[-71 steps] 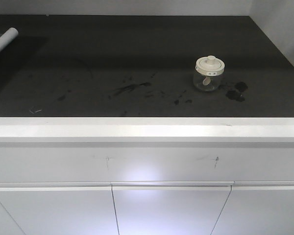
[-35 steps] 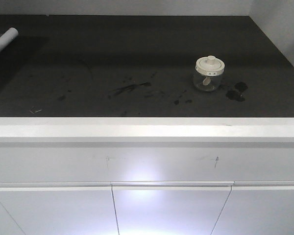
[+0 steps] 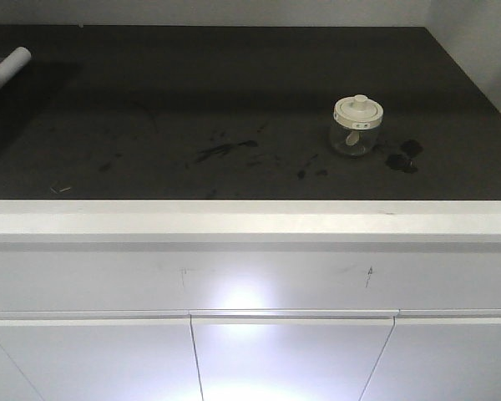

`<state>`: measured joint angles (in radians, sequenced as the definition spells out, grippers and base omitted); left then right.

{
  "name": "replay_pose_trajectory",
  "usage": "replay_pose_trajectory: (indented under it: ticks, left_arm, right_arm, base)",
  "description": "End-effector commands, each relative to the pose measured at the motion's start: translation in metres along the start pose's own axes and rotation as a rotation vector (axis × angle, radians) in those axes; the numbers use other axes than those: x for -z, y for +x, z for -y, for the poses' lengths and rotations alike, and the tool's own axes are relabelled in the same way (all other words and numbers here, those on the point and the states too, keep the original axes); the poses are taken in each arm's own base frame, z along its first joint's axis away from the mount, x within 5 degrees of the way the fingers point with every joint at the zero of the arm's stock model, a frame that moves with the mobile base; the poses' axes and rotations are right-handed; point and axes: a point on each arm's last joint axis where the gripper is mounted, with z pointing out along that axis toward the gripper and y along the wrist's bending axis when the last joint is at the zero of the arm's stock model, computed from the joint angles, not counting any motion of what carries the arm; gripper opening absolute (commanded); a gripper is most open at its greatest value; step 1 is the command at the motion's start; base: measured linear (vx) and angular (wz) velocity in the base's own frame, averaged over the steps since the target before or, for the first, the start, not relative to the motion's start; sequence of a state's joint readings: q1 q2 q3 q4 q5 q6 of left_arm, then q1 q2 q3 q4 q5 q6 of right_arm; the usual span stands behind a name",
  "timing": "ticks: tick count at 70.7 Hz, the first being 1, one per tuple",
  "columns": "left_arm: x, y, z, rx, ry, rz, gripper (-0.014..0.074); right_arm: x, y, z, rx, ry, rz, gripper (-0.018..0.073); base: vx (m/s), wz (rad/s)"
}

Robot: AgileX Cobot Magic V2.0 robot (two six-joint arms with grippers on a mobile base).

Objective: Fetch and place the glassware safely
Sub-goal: 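Release the handle and withdraw both grippers from the sash, then reach the right gripper over the glass jar's white lid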

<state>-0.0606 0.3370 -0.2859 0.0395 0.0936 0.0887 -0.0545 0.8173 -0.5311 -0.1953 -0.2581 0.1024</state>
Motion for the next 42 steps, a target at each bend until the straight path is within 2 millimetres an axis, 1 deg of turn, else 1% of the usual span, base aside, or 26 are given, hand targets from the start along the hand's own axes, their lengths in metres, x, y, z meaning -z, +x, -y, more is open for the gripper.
replay_pose_trajectory:
  ticks: [1, 7, 13, 23, 30, 35, 42]
  left_arm:
    - [0.0, -0.014, -0.001, 0.01, -0.003, 0.087, -0.0007]
    - [0.0, -0.014, -0.001, 0.01, -0.003, 0.087, -0.0007]
    - [0.0, -0.014, -0.001, 0.01, -0.003, 0.087, -0.0007]
    - [0.0, -0.014, -0.001, 0.01, -0.003, 0.087, -0.0007]
    - [0.0, -0.014, -0.001, 0.01, -0.003, 0.087, -0.0007]
    - [0.0, -0.014, -0.001, 0.01, -0.003, 0.087, -0.0007]
    - [0.0, -0.014, -0.001, 0.01, -0.003, 0.087, -0.0007]
  right_arm:
    - [0.0, -0.019, 0.0, 0.009, -0.008, 0.128, 0.002]
    - [-0.005, -0.018, -0.003, 0.006, -0.029, 0.149, 0.0065]
    - [-0.012, -0.015, -0.01, 0.002, -0.069, 0.149, 0.0137]
    - [-0.026, -0.002, -0.027, 0.026, -0.156, 0.097, 0.0328]
    - [-0.038, 0.007, -0.033, 0.042, -0.19, 0.09, 0.0433]
    - [-0.045, 0.01, -0.035, 0.035, -0.203, 0.116, 0.0477]
    - [-0.062, 0.016, -0.038, 0.026, -0.213, 0.115, 0.0485]
  base:
    - [0.0, 0.0]
    - [0.0, 0.0]
    - [0.0, 0.0]
    - [0.0, 0.0]
    - [0.0, 0.0]
    - [0.0, 0.0]
    - [0.0, 0.0]
